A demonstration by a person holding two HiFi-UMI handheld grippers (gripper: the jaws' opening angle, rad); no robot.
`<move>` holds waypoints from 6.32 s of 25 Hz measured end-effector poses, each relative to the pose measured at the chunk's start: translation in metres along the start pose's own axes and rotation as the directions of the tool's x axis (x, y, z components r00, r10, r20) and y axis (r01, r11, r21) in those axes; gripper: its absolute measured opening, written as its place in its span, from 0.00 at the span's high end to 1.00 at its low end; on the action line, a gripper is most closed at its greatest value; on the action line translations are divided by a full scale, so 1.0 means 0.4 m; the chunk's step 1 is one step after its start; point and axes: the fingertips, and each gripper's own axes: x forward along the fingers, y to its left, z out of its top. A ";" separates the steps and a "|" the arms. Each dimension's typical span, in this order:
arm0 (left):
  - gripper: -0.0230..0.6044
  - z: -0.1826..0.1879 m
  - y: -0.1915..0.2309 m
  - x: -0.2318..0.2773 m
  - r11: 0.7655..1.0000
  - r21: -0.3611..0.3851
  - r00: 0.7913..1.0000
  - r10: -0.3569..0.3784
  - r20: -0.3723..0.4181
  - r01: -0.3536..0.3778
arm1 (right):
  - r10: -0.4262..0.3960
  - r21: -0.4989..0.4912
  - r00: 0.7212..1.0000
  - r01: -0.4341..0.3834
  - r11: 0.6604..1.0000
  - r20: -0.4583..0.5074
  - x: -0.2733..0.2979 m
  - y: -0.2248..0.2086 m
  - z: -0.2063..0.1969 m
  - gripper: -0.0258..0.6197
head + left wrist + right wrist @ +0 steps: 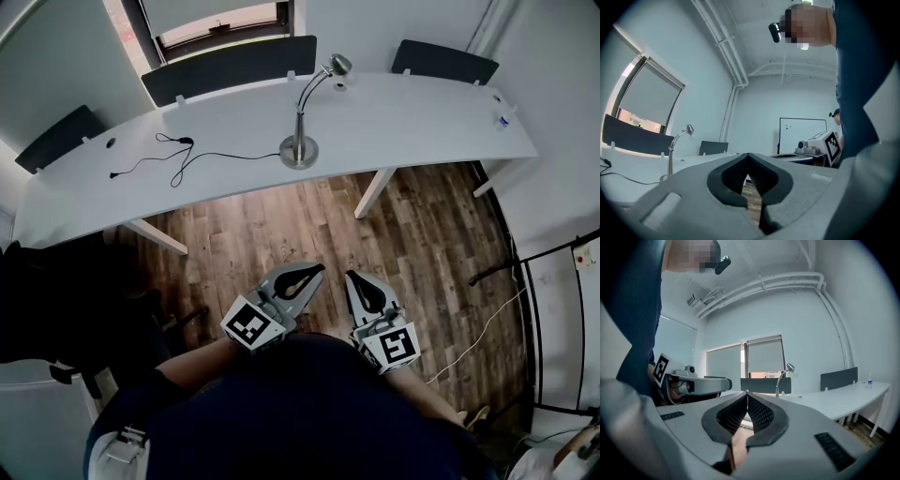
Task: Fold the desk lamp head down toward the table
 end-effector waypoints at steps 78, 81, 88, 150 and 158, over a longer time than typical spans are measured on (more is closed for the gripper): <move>0.71 -0.266 1.146 0.575 0.998 0.023 0.980 0.063 -0.188 -0.059 | -0.343 -0.971 0.923 -0.107 0.212 -0.176 1.091 -0.714 0.146 0.71; 0.71 -0.259 1.150 0.592 0.997 -0.008 0.979 0.071 -0.190 -0.074 | -0.348 -0.982 0.920 -0.147 0.121 -0.181 1.104 -0.711 0.139 0.71; 0.76 -0.270 1.166 0.599 0.995 0.005 0.979 0.102 -0.174 -0.103 | -0.359 -0.982 0.918 -0.129 0.139 -0.172 1.104 -0.716 0.133 0.78; 0.76 -0.281 1.179 0.603 0.989 0.050 0.966 0.150 -0.210 -0.142 | -0.228 -0.316 0.849 0.076 0.946 -0.476 1.130 -0.811 -0.426 0.86; 0.76 -0.270 1.174 0.581 0.983 0.110 0.950 0.171 -0.262 -0.146 | -0.231 -0.319 0.866 0.088 0.944 -0.444 1.081 -0.794 -0.353 0.81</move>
